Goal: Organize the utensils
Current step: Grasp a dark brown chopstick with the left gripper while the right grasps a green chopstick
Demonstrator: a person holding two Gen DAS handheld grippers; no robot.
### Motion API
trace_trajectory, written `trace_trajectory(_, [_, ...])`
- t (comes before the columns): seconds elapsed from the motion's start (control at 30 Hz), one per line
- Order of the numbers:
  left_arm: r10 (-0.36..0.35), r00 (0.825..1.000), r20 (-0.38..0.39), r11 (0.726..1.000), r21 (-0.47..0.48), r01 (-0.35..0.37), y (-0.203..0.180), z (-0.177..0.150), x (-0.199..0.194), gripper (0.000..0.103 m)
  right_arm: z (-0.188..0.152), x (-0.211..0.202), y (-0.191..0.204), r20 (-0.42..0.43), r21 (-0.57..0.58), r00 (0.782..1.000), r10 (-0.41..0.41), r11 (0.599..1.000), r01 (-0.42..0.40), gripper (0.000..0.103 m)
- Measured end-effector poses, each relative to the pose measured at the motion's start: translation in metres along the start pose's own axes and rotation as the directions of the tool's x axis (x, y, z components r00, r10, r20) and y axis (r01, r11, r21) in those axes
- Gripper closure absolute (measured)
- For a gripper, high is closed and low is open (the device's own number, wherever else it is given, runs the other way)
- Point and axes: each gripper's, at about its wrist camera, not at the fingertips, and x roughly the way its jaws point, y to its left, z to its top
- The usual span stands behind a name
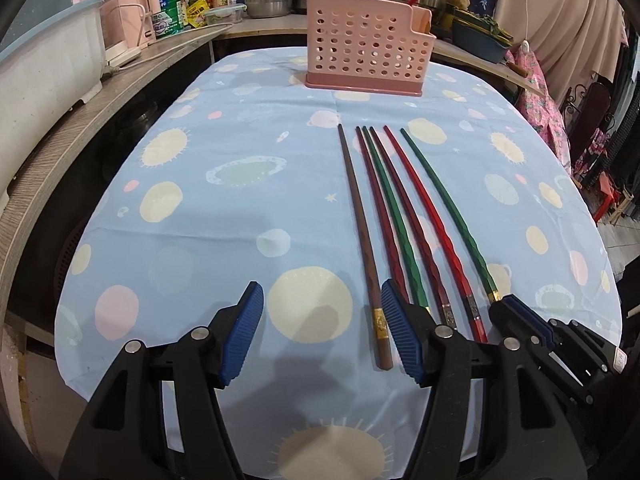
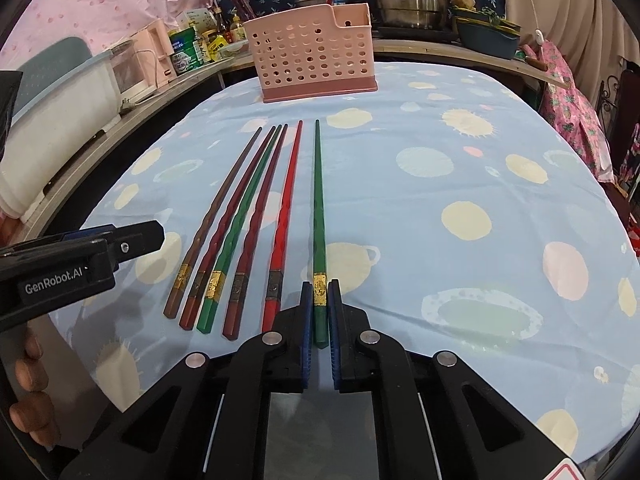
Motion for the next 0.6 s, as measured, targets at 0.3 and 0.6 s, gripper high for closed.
trace_trajectory(0.3, [-0.017,0.999,-0.035,1.000,0.013,0.017,-0.008,-0.010,0.008,0.045,-0.002,-0.002,-0.003,0.002,0.013,1.000,0.001,1.000,-0.001,0.096])
trace_trajectory(0.6, [-0.008,0.998,-0.058,1.000,0.011,0.008,-0.006,-0.015,0.015,0.045,-0.002,-0.002,-0.003,0.002,0.012,1.000,0.001,1.000,-0.001,0.096])
